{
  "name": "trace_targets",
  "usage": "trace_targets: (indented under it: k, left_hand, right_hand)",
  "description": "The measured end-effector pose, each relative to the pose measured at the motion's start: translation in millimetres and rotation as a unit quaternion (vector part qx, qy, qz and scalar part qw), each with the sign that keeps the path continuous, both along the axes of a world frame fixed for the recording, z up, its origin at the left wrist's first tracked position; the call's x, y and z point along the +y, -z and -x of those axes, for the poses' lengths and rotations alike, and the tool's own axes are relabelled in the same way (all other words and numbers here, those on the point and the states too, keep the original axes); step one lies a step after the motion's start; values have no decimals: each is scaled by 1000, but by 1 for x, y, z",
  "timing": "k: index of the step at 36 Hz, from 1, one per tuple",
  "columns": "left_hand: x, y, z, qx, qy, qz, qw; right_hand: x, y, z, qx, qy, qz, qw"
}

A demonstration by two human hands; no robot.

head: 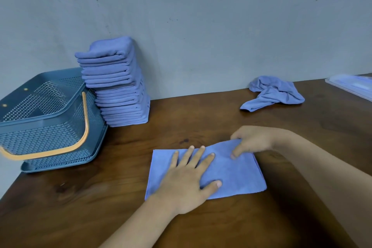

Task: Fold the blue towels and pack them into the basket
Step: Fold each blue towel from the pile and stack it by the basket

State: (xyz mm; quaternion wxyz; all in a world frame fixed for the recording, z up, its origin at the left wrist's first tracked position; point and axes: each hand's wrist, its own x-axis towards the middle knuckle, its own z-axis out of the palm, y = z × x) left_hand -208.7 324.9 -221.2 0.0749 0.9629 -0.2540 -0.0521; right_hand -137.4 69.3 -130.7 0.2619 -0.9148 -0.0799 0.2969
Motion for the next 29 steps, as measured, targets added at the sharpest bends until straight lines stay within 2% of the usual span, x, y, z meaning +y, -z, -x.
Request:
trace_targets:
  k: [2, 4, 6, 8, 11, 16, 21, 25, 29]
  left_hand:
    - [0, 0, 1, 1, -1, 1, 1000]
    - [-1, 0, 1, 4, -3, 3, 1000]
    - [-1, 0, 1, 6, -5, 5, 1000]
    - [-1, -1, 0, 6, -6, 7, 1000]
    - [-3, 0, 1, 3, -7, 6, 1000]
    - [-19, 1, 4, 18, -13, 13, 1000]
    - [-27, 0, 3, 20, -20, 25, 999]
    - [-2, -3, 8, 16, -38, 23, 999]
    - [27, -6, 15, 11, -26, 14, 999]
  right_hand:
    - [-13, 9, 11, 21, 104, -122, 987]
    - [-22, 22, 30, 39, 209, -253, 944]
    - [-27, 34, 51, 20, 252, -328, 910]
    - [-27, 40, 70, 1, 248, -367, 897]
    - [-20, 46, 91, -37, 228, -356, 905]
    - [-19, 54, 91, -155, 231, -258, 925]
    - [-31, 53, 85, -169, 210, -200, 942]
    - [-32, 46, 83, -185, 183, -147, 954]
    - [-28, 40, 84, -188, 177, -140, 956]
